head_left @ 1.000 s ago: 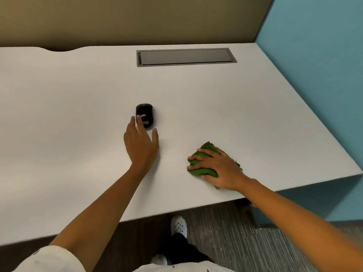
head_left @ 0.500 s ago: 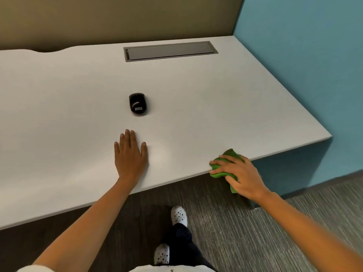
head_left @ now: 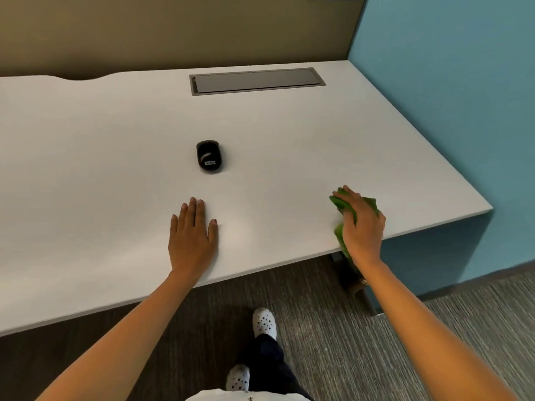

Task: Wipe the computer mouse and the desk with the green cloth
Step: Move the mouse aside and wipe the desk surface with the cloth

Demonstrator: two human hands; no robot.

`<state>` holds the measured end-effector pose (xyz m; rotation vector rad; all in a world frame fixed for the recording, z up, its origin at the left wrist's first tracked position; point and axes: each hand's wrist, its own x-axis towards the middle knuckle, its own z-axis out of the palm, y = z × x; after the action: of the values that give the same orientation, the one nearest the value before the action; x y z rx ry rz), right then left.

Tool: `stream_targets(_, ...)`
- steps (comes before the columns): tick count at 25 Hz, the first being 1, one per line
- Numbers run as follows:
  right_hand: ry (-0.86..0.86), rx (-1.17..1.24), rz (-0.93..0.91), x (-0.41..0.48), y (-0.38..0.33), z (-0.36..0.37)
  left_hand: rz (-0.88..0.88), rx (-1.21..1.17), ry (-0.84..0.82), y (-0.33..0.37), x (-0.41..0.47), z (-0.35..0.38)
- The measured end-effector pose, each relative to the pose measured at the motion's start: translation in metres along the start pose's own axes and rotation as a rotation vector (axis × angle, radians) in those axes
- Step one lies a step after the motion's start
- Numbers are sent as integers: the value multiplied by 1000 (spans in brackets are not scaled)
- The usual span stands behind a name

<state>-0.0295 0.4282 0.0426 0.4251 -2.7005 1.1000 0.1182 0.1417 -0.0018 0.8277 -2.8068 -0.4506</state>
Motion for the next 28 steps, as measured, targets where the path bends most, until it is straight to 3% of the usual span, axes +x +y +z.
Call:
stream_targets(2, -30, -17, 154, 26, -13, 30, 42, -9, -6, -9, 1, -4)
stream_targets(4, -80, -122, 166, 46, -27, 62, 77, -13, -11, -14, 1, -7)
stream_targets(11, -273, -203, 12, 102, -94, 156, 55, 44, -20, -12, 4, -8)
stream_targets(15, -406, -185, -224, 81, -124, 180, 41, 9, -24, -14, 6, -7)
stream_targets(22, -670, -186, -705, 18, -108, 135, 31, -41, -46, -16, 7, -7)
stream_targets(28, -723, -179, -673, -22, -41, 58, 23, -17, -64, -16, 5, -7)
